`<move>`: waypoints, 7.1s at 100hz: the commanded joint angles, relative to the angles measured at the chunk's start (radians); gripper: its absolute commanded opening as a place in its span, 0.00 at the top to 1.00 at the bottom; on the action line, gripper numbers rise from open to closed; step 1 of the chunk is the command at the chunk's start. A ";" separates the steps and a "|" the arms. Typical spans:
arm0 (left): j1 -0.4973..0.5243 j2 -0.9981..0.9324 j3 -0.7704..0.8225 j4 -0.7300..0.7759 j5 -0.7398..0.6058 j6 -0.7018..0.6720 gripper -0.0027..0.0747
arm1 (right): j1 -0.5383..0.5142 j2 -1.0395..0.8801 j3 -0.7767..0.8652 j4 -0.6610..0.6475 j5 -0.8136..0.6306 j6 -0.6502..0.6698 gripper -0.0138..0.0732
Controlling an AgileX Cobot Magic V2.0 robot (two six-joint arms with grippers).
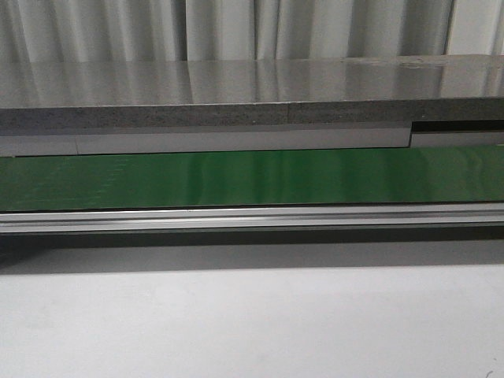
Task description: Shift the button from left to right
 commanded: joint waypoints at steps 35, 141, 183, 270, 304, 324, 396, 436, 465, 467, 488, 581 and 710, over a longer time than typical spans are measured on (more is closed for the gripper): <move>-0.010 0.009 -0.028 -0.012 -0.081 -0.004 0.99 | 0.210 -0.249 -0.024 0.130 -0.149 -0.005 0.29; -0.010 0.009 -0.028 -0.012 -0.081 -0.004 0.99 | 0.435 -1.185 0.965 0.154 -0.601 -0.014 0.29; -0.010 0.009 -0.028 -0.012 -0.081 -0.004 0.99 | 0.435 -1.552 1.114 0.192 -0.430 -0.014 0.29; -0.010 0.009 -0.028 -0.012 -0.081 -0.004 0.99 | 0.435 -1.555 1.114 0.199 -0.375 -0.014 0.92; -0.010 0.009 -0.028 -0.012 -0.081 -0.004 0.99 | 0.435 -1.555 1.121 0.196 -0.404 -0.014 0.92; -0.010 0.009 -0.028 -0.012 -0.081 -0.004 0.99 | 0.437 -1.573 1.200 0.111 -0.554 0.043 0.92; -0.010 0.009 -0.028 -0.012 -0.081 -0.004 0.99 | 0.442 -1.817 1.556 -0.079 -0.863 0.219 0.92; -0.010 0.009 -0.028 -0.012 -0.081 -0.004 0.99 | 0.442 -1.817 1.578 -0.087 -0.871 0.233 0.92; -0.010 0.009 -0.028 -0.012 -0.081 -0.004 0.99 | 0.442 -1.817 1.578 -0.087 -0.872 0.233 0.92; -0.010 0.009 -0.028 -0.012 -0.081 -0.004 0.99 | 0.442 -1.817 1.578 -0.087 -0.872 0.233 0.92; -0.010 0.009 -0.028 -0.012 -0.081 -0.004 0.99 | 0.442 -1.817 1.578 -0.087 -0.872 0.233 0.92; 0.058 -0.304 0.178 0.135 -0.127 -0.109 0.99 | 0.442 -1.817 1.578 -0.087 -0.872 0.233 0.92; 0.091 -0.378 0.302 0.135 -0.187 -0.155 0.99 | 0.441 -1.817 1.578 -0.087 -0.872 0.233 0.92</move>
